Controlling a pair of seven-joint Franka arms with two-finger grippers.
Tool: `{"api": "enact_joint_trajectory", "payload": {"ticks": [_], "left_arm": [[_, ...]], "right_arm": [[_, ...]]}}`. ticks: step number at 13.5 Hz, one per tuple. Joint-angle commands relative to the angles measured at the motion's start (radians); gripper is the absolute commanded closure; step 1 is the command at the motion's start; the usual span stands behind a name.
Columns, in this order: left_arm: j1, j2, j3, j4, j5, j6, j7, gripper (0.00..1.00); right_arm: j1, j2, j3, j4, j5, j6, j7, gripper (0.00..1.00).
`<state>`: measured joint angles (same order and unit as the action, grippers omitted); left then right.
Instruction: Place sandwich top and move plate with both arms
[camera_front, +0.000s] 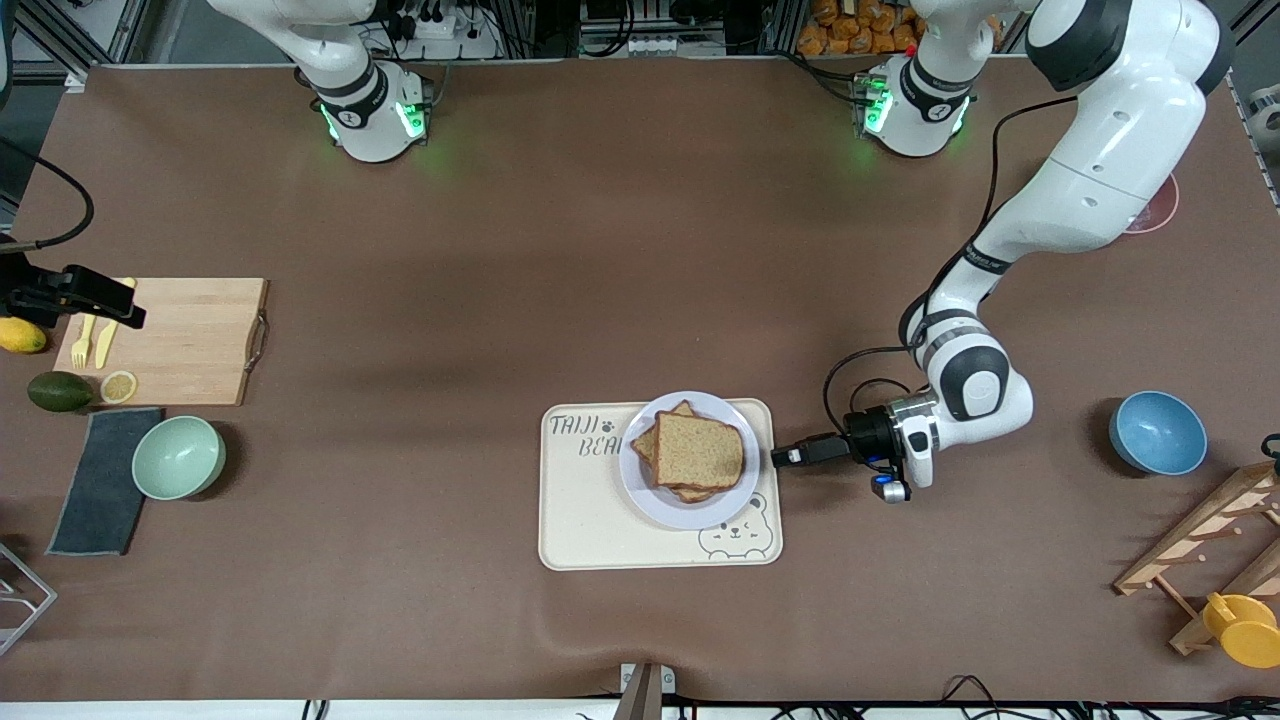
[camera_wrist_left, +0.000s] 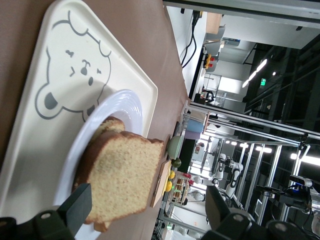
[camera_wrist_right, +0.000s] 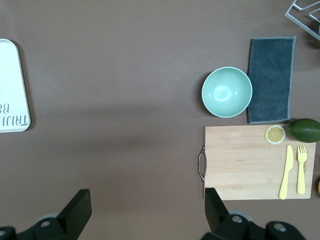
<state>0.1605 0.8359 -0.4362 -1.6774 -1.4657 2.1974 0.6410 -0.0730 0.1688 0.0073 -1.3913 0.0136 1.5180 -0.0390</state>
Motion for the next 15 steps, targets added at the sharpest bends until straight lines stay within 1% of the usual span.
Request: {"api": "enact_joint_trajectory", "payload": {"ticks": [1, 3, 5, 8, 11, 15], "left_arm": [[0.001, -0.101, 0.008, -0.044, 0.079, 0.01, -0.133, 0.0], [0.002, -0.148, 0.008, -0.045, 0.157, 0.01, -0.223, 0.0], [0.013, -0.214, 0.014, -0.053, 0.269, 0.005, -0.329, 0.0], [0.069, -0.311, 0.014, -0.05, 0.486, -0.074, -0.504, 0.0], [0.12, -0.398, 0.014, -0.048, 0.678, -0.155, -0.573, 0.0], [0.134, -0.491, 0.016, -0.036, 0.922, -0.218, -0.647, 0.0]], "right_arm": [[-0.021, -0.003, 0.014, -0.005, 0.003, 0.007, -0.001, 0.0], [-0.021, -0.003, 0.014, -0.005, 0.003, 0.005, -0.001, 0.0], [-0.021, -0.002, 0.014, -0.005, 0.003, 0.007, -0.001, 0.0], [-0.021, -0.002, 0.014, -0.005, 0.005, 0.007, -0.001, 0.0], [-0.019, -0.002, 0.014, -0.005, 0.005, 0.007, -0.001, 0.0], [-0.019, 0.005, 0.014, -0.005, 0.011, 0.007, -0.001, 0.0]]}}
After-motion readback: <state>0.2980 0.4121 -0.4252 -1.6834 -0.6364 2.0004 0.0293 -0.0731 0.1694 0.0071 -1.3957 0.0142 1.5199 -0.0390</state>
